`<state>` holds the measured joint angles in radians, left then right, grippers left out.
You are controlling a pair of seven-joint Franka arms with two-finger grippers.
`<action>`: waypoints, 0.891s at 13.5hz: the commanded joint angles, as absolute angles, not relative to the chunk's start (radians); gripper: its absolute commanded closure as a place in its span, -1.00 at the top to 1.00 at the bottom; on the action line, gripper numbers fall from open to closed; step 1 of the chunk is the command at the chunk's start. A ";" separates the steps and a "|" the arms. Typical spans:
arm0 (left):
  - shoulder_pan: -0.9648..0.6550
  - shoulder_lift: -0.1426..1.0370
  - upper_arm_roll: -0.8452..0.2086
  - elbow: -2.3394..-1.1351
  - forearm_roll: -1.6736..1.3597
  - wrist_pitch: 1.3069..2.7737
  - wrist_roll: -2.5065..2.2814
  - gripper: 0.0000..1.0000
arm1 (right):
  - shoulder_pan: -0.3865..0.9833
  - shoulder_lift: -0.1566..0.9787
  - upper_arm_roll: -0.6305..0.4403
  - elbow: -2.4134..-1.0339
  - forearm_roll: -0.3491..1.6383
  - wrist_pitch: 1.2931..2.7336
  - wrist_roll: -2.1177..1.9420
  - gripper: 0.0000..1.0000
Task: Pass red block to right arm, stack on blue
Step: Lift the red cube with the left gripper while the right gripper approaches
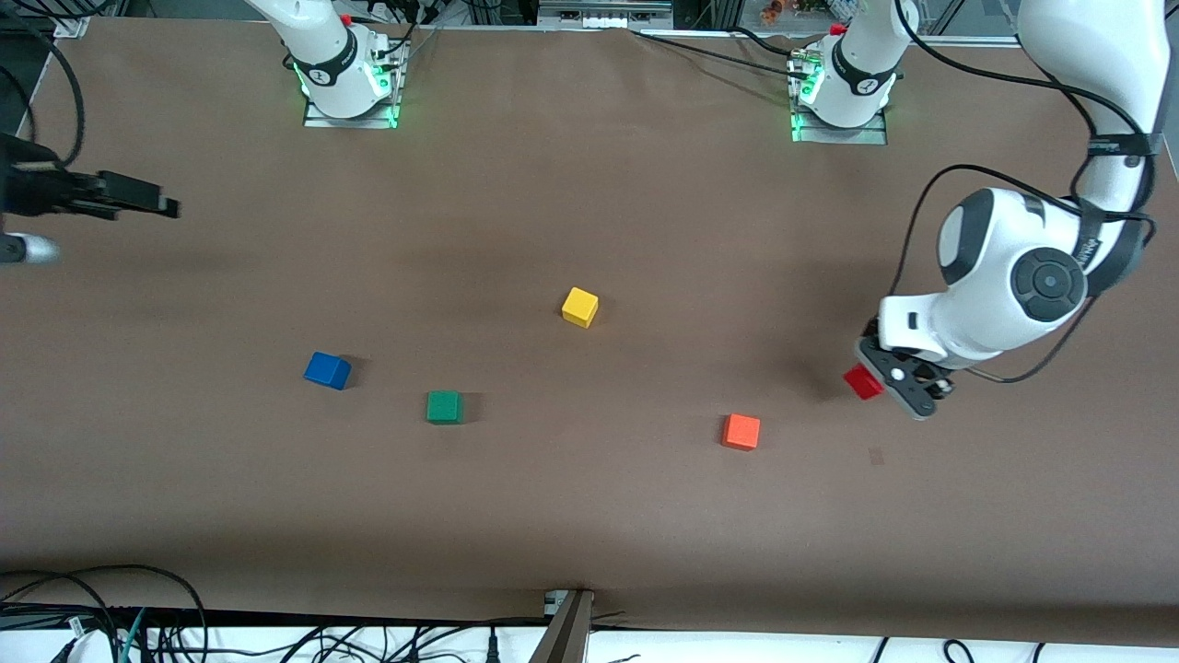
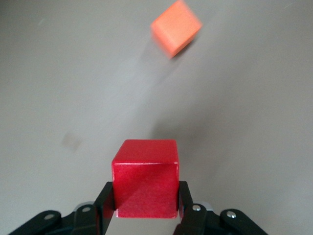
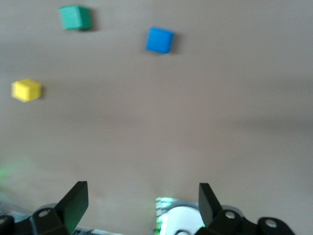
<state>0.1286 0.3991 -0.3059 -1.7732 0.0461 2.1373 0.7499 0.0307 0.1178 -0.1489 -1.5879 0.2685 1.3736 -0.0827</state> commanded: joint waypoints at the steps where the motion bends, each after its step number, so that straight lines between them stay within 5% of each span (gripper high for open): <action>1: 0.141 0.406 -0.357 -1.715 -0.099 2.115 0.874 -1.00 | 0.035 0.198 -0.149 -1.575 0.427 1.338 -0.075 1.00; 12: 0.065 0.567 -0.518 -1.507 -0.785 2.132 1.212 -1.00 | 0.104 0.555 -0.150 -1.614 1.338 1.442 -0.074 1.00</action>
